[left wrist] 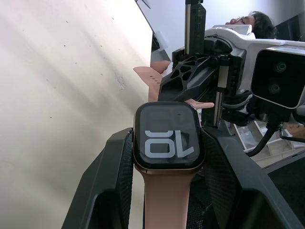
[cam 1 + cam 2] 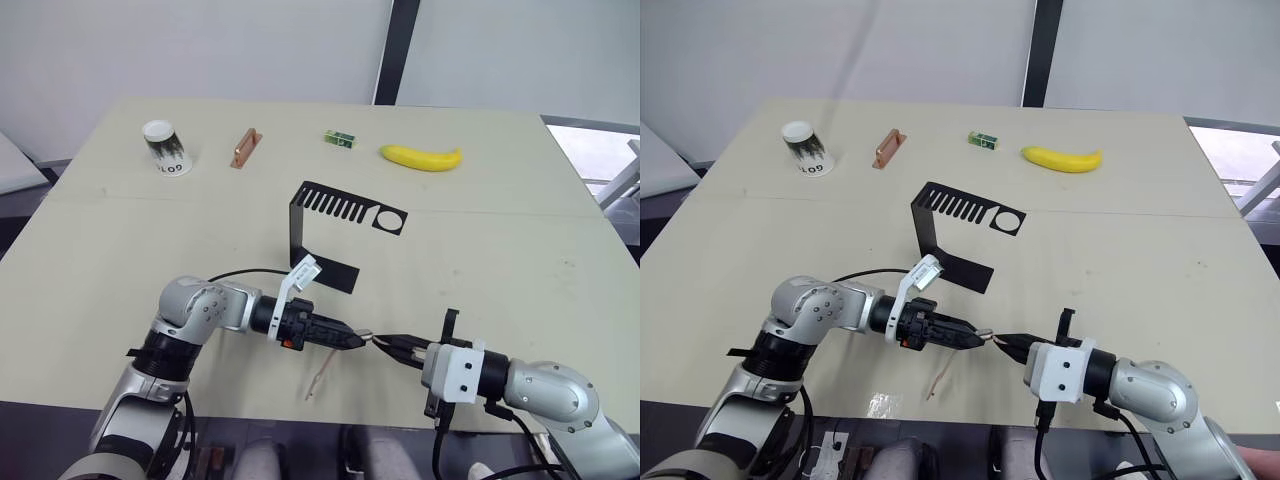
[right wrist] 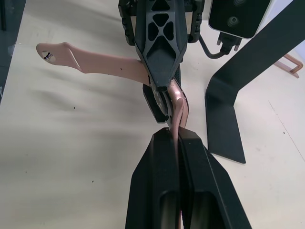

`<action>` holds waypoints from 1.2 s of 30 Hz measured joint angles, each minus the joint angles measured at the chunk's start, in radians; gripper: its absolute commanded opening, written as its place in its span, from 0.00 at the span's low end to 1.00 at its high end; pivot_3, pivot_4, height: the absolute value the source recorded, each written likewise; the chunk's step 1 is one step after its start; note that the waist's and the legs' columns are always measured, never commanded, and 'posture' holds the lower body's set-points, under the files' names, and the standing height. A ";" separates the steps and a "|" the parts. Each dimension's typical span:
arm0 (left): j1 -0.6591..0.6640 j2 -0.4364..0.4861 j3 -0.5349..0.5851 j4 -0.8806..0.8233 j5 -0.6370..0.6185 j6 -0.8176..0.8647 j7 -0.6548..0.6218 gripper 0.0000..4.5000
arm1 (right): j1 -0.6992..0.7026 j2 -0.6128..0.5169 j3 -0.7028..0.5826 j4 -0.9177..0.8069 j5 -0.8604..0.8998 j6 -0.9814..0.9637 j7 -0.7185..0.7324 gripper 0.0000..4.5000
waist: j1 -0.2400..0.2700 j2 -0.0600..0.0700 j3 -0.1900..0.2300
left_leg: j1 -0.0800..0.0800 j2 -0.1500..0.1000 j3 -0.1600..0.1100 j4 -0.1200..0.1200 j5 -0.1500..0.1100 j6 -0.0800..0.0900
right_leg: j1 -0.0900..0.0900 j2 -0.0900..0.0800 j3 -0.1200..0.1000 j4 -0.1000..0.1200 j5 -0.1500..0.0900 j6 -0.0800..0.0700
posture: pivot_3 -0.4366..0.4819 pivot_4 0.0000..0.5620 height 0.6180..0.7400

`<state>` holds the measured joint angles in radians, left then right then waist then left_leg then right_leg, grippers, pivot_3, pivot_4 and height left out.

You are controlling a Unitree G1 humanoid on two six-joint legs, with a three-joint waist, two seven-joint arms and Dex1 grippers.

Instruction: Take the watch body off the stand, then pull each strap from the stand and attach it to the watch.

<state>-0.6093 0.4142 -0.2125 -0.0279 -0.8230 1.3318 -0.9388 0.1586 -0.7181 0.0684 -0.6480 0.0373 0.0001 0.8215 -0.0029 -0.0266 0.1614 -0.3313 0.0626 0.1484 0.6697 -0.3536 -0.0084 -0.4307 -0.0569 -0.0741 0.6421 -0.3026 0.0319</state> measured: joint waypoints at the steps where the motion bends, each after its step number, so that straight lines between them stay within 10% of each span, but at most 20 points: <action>1: 0.000 0.000 0.000 0.000 0.000 0.000 0.000 0.36 | -0.001 0.000 0.001 0.000 0.000 0.002 0.000 0.00 | 0.000 0.000 0.000 | 0.000 0.000 0.000 0.000 0.000 0.000 | 0.000 0.000 0.000 0.000 0.000 0.000 | 0.48 0.27 1.00; 36: 0.001 0.000 0.003 0.000 0.019 0.008 0.001 0.36 | -0.063 0.001 0.038 0.001 -0.033 0.069 0.000 0.00 | 0.000 0.000 0.000 | -0.002 0.000 0.000 0.000 0.000 0.000 | -0.002 0.000 0.000 0.000 0.000 0.000 | 0.48 0.27 1.00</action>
<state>-0.6088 0.4146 -0.2093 -0.0278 -0.8040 1.3398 -0.9380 0.0956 -0.7175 0.1062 -0.6475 0.0042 0.0694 0.8215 -0.0027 -0.0267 0.1616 -0.3329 0.0626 0.1483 0.6700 -0.3536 -0.0084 -0.4323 -0.0570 -0.0743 0.6422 -0.3026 0.0318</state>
